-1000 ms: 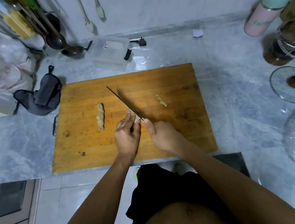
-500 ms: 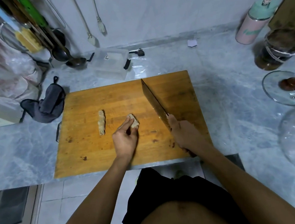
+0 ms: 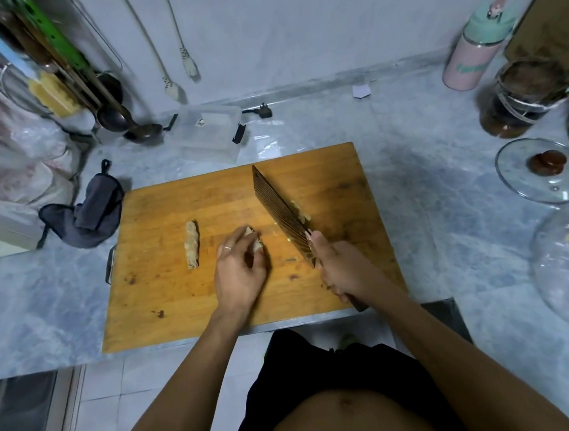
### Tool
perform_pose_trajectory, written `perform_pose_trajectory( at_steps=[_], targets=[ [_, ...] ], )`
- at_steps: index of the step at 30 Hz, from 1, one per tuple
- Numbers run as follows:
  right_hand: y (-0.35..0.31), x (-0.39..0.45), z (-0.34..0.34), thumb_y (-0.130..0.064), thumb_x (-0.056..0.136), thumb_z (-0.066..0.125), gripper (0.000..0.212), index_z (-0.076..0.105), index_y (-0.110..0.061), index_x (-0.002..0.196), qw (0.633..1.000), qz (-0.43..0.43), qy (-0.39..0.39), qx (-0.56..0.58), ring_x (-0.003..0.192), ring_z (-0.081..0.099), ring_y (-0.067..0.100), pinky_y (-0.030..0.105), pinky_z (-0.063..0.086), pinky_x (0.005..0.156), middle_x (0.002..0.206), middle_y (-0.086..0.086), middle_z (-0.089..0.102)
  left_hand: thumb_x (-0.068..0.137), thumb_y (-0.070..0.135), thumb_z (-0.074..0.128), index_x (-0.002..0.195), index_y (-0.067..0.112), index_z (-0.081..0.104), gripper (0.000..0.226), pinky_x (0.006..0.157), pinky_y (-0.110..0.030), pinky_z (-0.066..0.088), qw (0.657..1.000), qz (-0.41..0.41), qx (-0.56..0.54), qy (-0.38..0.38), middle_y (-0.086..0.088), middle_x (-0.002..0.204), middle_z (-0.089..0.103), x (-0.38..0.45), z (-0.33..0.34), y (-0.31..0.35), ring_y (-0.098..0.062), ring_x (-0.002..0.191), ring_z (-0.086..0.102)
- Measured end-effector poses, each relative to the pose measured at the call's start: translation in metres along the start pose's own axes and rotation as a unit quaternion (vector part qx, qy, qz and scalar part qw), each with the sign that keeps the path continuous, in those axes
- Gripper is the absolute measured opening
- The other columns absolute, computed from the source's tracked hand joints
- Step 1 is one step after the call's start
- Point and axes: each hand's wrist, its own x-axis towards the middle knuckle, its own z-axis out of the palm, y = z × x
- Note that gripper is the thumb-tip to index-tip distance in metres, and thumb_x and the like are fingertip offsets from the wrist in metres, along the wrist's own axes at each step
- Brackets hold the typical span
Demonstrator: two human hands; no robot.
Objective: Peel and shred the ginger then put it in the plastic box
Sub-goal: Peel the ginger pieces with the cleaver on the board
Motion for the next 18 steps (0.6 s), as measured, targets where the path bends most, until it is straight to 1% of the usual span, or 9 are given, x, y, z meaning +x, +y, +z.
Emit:
perform_pose_trajectory(
  at_steps=[3, 5, 7, 8, 10, 13, 16, 18],
  targets=[
    [0.001, -0.006, -0.010, -0.070, 0.096, 0.022, 0.069, 0.049, -0.013, 0.068, 0.998, 0.011, -0.003, 0.062, 0.036, 0.041, 0.011, 0.022, 0.038, 0.039, 0.051, 0.001, 0.046, 0.093, 0.013, 0.061, 0.125, 0.015, 0.067, 0.033, 0.105, -0.027, 0.039, 0.998, 0.052, -0.035, 0.017, -0.002, 0.140, 0.055, 0.002, 0.002, 0.018, -0.022, 0.129, 0.048],
    [-0.001, -0.008, -0.016, -0.071, 0.095, 0.023, 0.068, 0.050, -0.015, 0.067, 0.995, 0.023, 0.005, 0.100, 0.038, 0.042, 0.011, 0.023, 0.038, 0.041, 0.052, 0.002, 0.047, 0.096, 0.013, 0.056, 0.130, 0.013, 0.063, 0.035, 0.107, -0.028, 0.040, 0.996, 0.091, -0.025, -0.003, -0.005, 0.142, 0.054, 0.005, 0.011, 0.032, -0.023, 0.129, 0.051],
    [-0.003, -0.009, -0.019, -0.072, 0.095, 0.025, 0.068, 0.050, -0.015, 0.068, 0.990, 0.039, 0.019, 0.136, 0.039, 0.042, 0.013, 0.023, 0.037, 0.041, 0.053, 0.003, 0.048, 0.095, 0.008, 0.050, 0.135, 0.008, 0.057, 0.041, 0.105, -0.027, 0.040, 0.990, 0.134, 0.007, -0.032, -0.009, 0.143, 0.054, 0.006, 0.025, 0.046, -0.024, 0.128, 0.052],
    [-0.004, -0.010, -0.021, -0.071, 0.095, 0.025, 0.067, 0.050, -0.016, 0.068, 0.988, 0.044, 0.027, 0.147, 0.040, 0.041, 0.013, 0.023, 0.037, 0.041, 0.053, 0.002, 0.048, 0.093, 0.005, 0.048, 0.137, 0.006, 0.055, 0.044, 0.104, -0.029, 0.042, 0.988, 0.143, 0.020, -0.049, -0.011, 0.142, 0.054, 0.005, 0.031, 0.050, -0.026, 0.127, 0.052],
    [-0.006, -0.010, -0.024, -0.072, 0.095, 0.026, 0.066, 0.050, -0.016, 0.069, 0.984, 0.048, 0.042, 0.164, 0.039, 0.041, 0.012, 0.023, 0.037, 0.041, 0.052, 0.000, 0.048, 0.088, 0.002, 0.047, 0.137, 0.005, 0.054, 0.049, 0.103, -0.032, 0.044, 0.987, 0.132, 0.045, -0.078, -0.012, 0.139, 0.056, 0.000, 0.042, 0.052, -0.028, 0.127, 0.052],
    [-0.008, -0.011, -0.032, -0.073, 0.094, 0.025, 0.066, 0.049, -0.016, 0.071, 0.980, 0.062, 0.058, 0.178, 0.039, 0.042, 0.012, 0.022, 0.037, 0.042, 0.052, -0.001, 0.049, 0.086, 0.002, 0.049, 0.133, 0.007, 0.060, 0.049, 0.106, -0.029, 0.040, 0.986, 0.110, 0.079, -0.093, -0.011, 0.138, 0.058, -0.005, 0.049, 0.043, -0.027, 0.128, 0.051],
    [-0.005, -0.013, -0.039, -0.074, 0.094, 0.024, 0.068, 0.050, -0.017, 0.067, 0.980, 0.074, 0.058, 0.175, 0.039, 0.041, 0.012, 0.022, 0.037, 0.042, 0.051, -0.002, 0.048, 0.086, -0.002, 0.048, 0.138, 0.009, 0.055, 0.053, 0.110, -0.028, 0.035, 0.994, 0.078, 0.036, -0.073, -0.010, 0.141, 0.055, 0.002, 0.042, 0.046, -0.027, 0.130, 0.049],
    [-0.003, -0.015, -0.039, -0.073, 0.094, 0.024, 0.068, 0.048, -0.018, 0.064, 0.978, 0.082, 0.051, 0.182, 0.038, 0.039, 0.013, 0.021, 0.035, 0.041, 0.050, -0.001, 0.046, 0.084, -0.007, 0.047, 0.144, 0.009, 0.047, 0.062, 0.112, -0.027, 0.033, 0.995, 0.083, 0.006, -0.062, -0.011, 0.144, 0.051, 0.013, 0.036, 0.054, -0.026, 0.133, 0.046]
  ],
)
